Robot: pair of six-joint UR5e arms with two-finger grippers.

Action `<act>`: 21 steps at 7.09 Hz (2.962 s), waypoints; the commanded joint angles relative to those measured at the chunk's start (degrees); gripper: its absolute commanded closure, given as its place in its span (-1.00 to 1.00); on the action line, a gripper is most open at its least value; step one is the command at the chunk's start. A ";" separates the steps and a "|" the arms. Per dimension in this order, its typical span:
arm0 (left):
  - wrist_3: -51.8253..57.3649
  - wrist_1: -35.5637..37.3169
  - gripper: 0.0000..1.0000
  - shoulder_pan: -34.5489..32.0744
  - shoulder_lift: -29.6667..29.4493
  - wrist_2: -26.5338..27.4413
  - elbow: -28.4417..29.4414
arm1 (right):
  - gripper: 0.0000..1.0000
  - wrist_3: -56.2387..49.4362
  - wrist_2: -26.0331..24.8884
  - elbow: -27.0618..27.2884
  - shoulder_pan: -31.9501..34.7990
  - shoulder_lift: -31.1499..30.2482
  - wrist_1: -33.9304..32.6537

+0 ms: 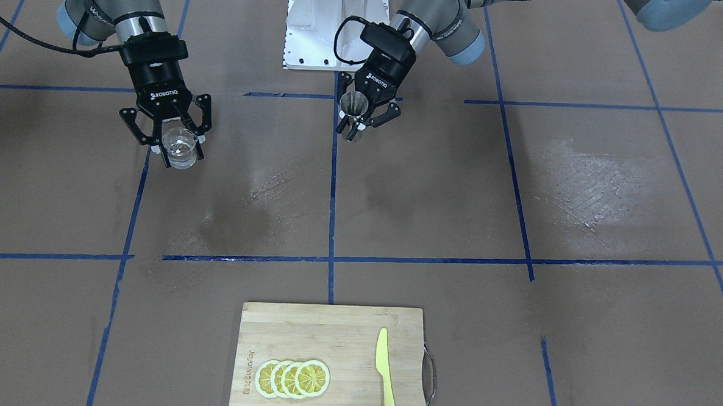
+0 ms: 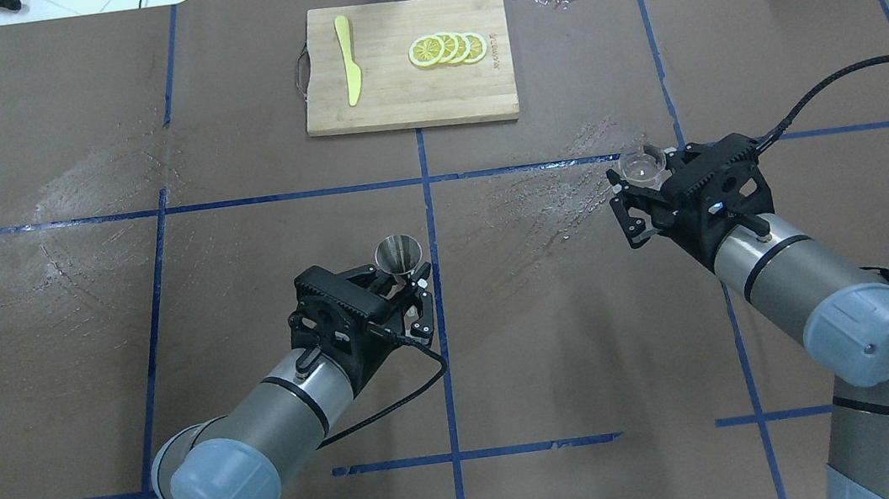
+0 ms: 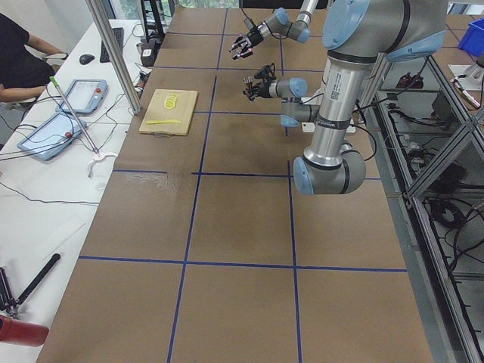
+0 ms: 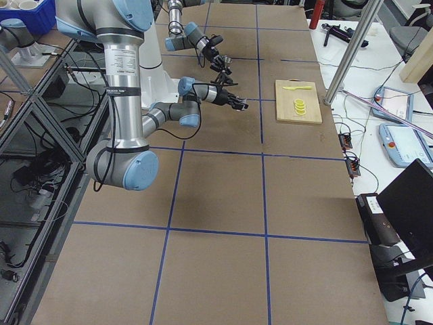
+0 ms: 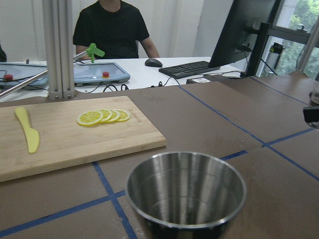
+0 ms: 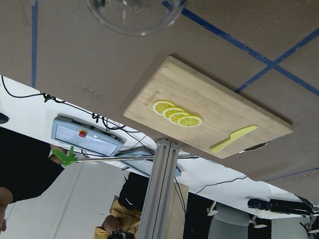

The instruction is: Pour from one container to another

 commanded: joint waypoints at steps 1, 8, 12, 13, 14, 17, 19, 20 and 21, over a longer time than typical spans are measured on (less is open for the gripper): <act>2.42 -0.05 1.00 -0.95 -5.18 -1.29 5.95 | 1.00 -6.73 1.03 4.79 0.44 2.52 -9.27; 3.74 -1.63 1.00 -5.70 -14.78 -4.01 19.43 | 1.00 -6.93 1.91 4.72 -0.70 12.27 -22.80; 3.74 -3.03 1.00 -5.70 -14.88 -4.19 19.52 | 1.00 -9.37 2.00 4.11 -1.93 15.81 -27.24; 3.74 -3.30 1.00 -5.70 -14.88 -4.80 19.43 | 1.00 -11.05 1.82 3.76 -1.85 16.42 -27.33; 3.74 -3.30 1.00 -5.70 -14.88 -4.89 19.43 | 1.00 -11.15 1.73 3.15 -1.76 16.60 -28.11; 4.09 -3.30 1.00 -5.61 -15.32 -4.98 19.52 | 1.00 -13.69 1.64 1.82 -0.97 20.11 -30.84; 5.23 -3.39 1.00 -5.61 -15.40 -4.98 19.52 | 1.00 -17.89 1.64 1.82 0.17 20.55 -31.02; 5.23 -3.39 1.00 -5.61 -15.58 -4.98 19.52 | 1.00 -18.96 1.64 1.82 0.61 20.56 -31.02; 5.41 -3.30 1.00 -5.61 -15.67 -4.98 19.61 | 1.00 -20.54 1.64 1.82 0.70 20.56 -31.02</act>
